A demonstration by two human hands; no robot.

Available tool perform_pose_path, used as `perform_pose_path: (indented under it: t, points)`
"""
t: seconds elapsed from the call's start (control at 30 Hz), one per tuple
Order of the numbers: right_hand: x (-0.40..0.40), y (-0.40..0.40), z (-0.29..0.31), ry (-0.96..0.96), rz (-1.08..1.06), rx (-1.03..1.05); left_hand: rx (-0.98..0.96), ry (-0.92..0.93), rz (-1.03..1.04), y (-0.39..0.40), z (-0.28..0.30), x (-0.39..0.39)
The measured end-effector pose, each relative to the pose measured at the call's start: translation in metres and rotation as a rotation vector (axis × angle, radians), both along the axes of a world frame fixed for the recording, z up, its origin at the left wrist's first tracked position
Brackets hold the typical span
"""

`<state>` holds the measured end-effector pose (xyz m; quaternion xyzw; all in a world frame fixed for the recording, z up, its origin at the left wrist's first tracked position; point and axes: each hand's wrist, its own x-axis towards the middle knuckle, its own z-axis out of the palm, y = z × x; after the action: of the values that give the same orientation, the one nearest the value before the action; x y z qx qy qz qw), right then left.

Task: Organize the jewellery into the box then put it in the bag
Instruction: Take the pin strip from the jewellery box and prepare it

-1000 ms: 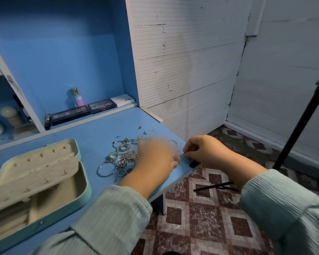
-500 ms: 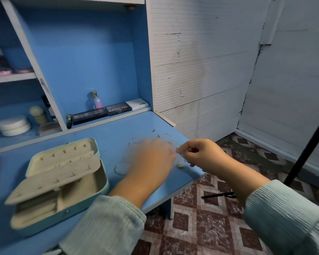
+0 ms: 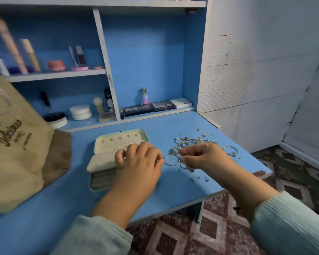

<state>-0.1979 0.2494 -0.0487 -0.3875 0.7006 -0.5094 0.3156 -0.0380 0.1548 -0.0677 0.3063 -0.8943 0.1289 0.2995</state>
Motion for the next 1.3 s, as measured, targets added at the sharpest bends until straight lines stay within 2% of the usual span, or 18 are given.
perform_pose_path:
  t: [0.17, 0.43, 0.57, 0.73, 0.93, 1.1, 1.3]
  points:
    - [0.025, -0.015, -0.006, 0.172, -0.028, -0.012, -0.047, -0.033, 0.056, -0.009, -0.002, 0.025]
    - [0.044, -0.03, -0.014, 0.267, 0.002, -0.027, -0.191, -0.054, 0.03, -0.019, -0.007, 0.039]
    - [0.048, -0.038, -0.014, 0.188, -0.006, -0.071, -0.29, -0.03, 0.025, -0.028, -0.004, 0.036]
    - [0.05, -0.049, -0.012, -0.043, -0.052, -0.189, -0.35, 0.015, 0.033, -0.045, 0.011, 0.029]
    - [0.048, -0.069, -0.014, -0.086, -0.102, -0.294, -0.28, 0.092, -0.02, -0.067, 0.025, 0.021]
    - [0.049, -0.081, -0.01, 0.138, -0.164, -0.336, -0.192, 0.12, -0.076, -0.081, 0.027, 0.017]
    - [0.045, -0.098, -0.012, 0.075, -0.165, -0.35, -0.121, 0.118, -0.109, -0.09, 0.031, 0.017]
